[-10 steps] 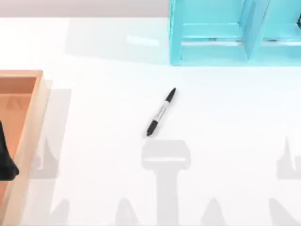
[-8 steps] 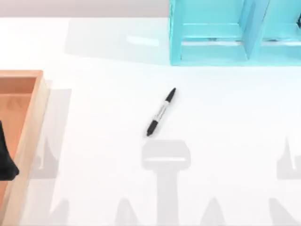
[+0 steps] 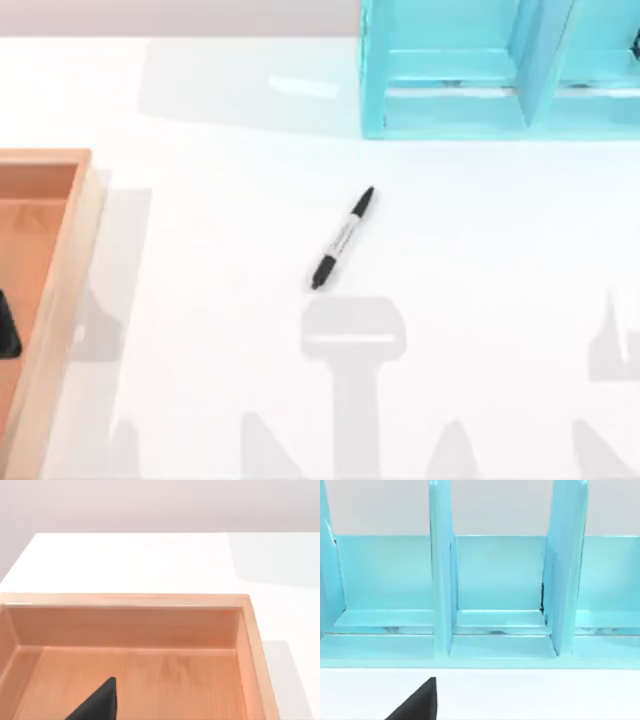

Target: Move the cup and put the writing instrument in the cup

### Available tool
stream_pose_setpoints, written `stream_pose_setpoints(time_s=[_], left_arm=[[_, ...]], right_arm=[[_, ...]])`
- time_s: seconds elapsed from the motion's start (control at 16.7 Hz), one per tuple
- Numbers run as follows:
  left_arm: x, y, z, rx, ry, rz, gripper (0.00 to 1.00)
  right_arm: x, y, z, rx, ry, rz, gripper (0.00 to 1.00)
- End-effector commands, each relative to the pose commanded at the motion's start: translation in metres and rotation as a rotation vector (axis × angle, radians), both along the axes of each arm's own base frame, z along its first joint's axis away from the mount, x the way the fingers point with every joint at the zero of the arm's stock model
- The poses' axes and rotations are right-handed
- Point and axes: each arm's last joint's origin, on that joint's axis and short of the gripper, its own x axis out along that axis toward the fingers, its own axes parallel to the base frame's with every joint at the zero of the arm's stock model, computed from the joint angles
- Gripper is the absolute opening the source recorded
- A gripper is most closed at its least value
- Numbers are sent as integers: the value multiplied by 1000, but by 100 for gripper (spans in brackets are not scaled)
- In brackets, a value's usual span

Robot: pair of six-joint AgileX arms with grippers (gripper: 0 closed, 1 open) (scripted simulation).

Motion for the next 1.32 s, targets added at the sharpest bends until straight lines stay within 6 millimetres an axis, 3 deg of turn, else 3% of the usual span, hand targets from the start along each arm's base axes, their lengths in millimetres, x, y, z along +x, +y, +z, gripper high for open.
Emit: stream_pose_setpoints(time_s=[0.66, 1.32], left_arm=[[52, 12, 55, 27, 468, 16, 100], [132, 34, 73, 18, 931, 0, 100]], right_arm=[[0, 0, 0, 0, 0, 0, 100], [0, 0, 0, 0, 0, 0, 100]])
